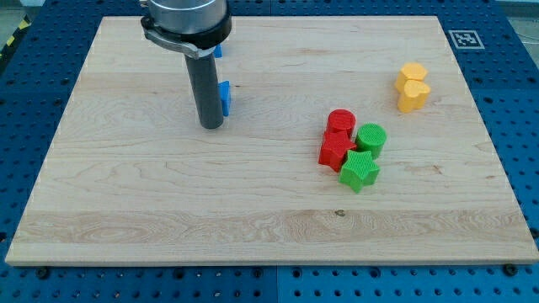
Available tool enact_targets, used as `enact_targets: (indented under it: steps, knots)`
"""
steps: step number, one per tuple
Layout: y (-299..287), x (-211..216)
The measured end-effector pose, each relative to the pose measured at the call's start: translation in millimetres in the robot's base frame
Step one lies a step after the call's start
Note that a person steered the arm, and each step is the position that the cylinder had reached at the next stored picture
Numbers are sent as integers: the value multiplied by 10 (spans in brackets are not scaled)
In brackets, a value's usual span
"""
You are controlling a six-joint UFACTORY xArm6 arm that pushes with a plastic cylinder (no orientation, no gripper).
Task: Move the blue triangle diagonally top left of heart
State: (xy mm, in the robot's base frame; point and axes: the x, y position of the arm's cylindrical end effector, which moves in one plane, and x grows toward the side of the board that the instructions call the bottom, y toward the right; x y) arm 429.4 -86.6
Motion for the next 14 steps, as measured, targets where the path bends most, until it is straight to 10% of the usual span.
enact_targets:
  steps: [14]
  knots:
    - [420, -813]
